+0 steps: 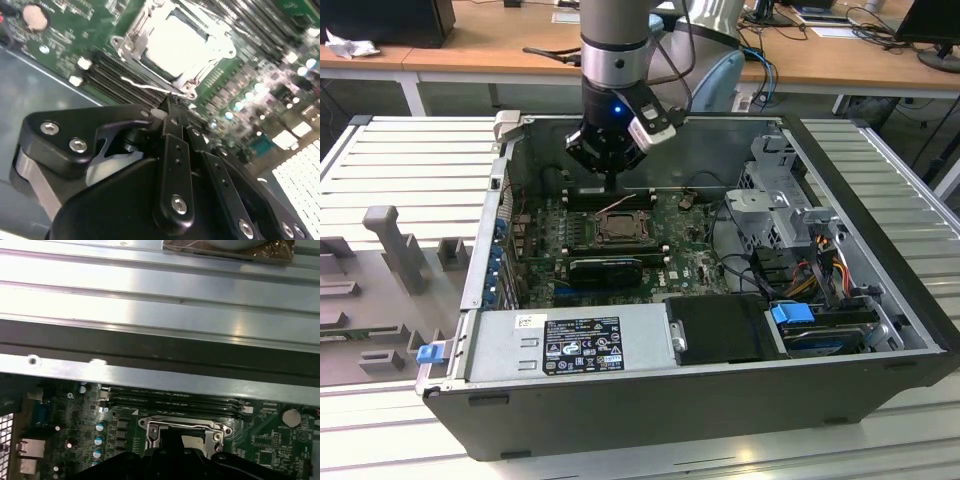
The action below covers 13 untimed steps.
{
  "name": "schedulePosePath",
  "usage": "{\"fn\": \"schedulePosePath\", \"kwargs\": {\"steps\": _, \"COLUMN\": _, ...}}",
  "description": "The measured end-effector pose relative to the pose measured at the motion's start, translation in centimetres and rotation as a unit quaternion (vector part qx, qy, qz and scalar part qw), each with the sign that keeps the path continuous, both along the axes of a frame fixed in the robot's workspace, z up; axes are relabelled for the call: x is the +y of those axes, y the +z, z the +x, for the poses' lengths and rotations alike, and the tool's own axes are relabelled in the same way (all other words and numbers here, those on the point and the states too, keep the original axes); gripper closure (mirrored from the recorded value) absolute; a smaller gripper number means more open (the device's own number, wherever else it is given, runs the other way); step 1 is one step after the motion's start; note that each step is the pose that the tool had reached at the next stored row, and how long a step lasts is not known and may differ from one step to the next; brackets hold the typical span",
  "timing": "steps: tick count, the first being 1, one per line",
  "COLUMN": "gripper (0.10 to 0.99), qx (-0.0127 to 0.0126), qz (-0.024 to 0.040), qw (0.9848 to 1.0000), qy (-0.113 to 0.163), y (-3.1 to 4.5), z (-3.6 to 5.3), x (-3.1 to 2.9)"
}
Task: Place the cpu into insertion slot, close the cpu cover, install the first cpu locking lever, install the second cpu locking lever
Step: 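Install the first cpu locking lever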
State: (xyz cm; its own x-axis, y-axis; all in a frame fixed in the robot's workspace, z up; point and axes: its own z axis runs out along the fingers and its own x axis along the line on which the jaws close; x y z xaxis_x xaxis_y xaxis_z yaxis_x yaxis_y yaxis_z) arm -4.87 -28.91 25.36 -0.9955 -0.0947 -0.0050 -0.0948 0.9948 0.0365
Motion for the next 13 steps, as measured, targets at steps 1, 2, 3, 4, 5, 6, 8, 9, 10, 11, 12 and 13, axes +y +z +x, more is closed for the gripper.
{"fn": "schedulePosePath", "kwargs": {"steps": 1, "gripper": 0.980, "qx": 0.0001, "qz": 0.0066, "qw": 1.0000, "qy": -0.001, "y": -0.05, "z": 0.15, "x": 0.01}}
{"fn": "schedulePosePath", "kwargs": {"steps": 2, "gripper": 0.980, "qx": 0.0000, "qz": 0.0100, "qw": 0.9999, "qy": -0.003, "y": -0.12, "z": 0.21, "x": 0.01}}
{"fn": "schedulePosePath", "kwargs": {"steps": 3, "gripper": 0.980, "qx": -0.0001, "qz": 0.0121, "qw": 0.9999, "qy": -0.006, "y": -0.26, "z": 0.29, "x": 0.02}}
{"fn": "schedulePosePath", "kwargs": {"steps": 4, "gripper": 0.980, "qx": -0.0001, "qz": 0.0123, "qw": 0.9999, "qy": -0.007, "y": -0.43, "z": 0.30, "x": 0.02}}
{"fn": "schedulePosePath", "kwargs": {"steps": 5, "gripper": 0.980, "qx": 0.0000, "qz": 0.0123, "qw": 0.9999, "qy": -0.007, "y": -0.67, "z": 0.30, "x": 0.02}}
{"fn": "schedulePosePath", "kwargs": {"steps": 6, "gripper": 0.980, "qx": 0.0000, "qz": 0.0122, "qw": 0.9999, "qy": -0.007, "y": -0.85, "z": 0.31, "x": 0.04}}
{"fn": "schedulePosePath", "kwargs": {"steps": 8, "gripper": 0.980, "qx": 0.0000, "qz": 0.0123, "qw": 0.9999, "qy": -0.008, "y": -1.25, "z": 0.32, "x": 0.10}}
{"fn": "schedulePosePath", "kwargs": {"steps": 9, "gripper": 0.980, "qx": 0.0000, "qz": 0.0123, "qw": 0.9999, "qy": -0.007, "y": -1.45, "z": 0.33, "x": 0.15}}
{"fn": "schedulePosePath", "kwargs": {"steps": 10, "gripper": 0.980, "qx": 0.0000, "qz": 0.0123, "qw": 0.9999, "qy": -0.007, "y": -1.63, "z": 0.36, "x": 0.19}}
{"fn": "schedulePosePath", "kwargs": {"steps": 11, "gripper": 0.980, "qx": 0.0000, "qz": 0.0134, "qw": 0.9999, "qy": -0.007, "y": -1.77, "z": 0.44, "x": 0.21}}
{"fn": "schedulePosePath", "kwargs": {"steps": 12, "gripper": 0.980, "qx": 0.0001, "qz": 0.0163, "qw": 0.9998, "qy": -0.007, "y": -1.79, "z": 0.47, "x": 0.20}}
{"fn": "schedulePosePath", "kwargs": {"steps": 13, "gripper": 0.980, "qx": 0.0000, "qz": 0.0223, "qw": 0.9997, "qy": -0.007, "y": -1.91, "z": 0.58, "x": 0.22}}
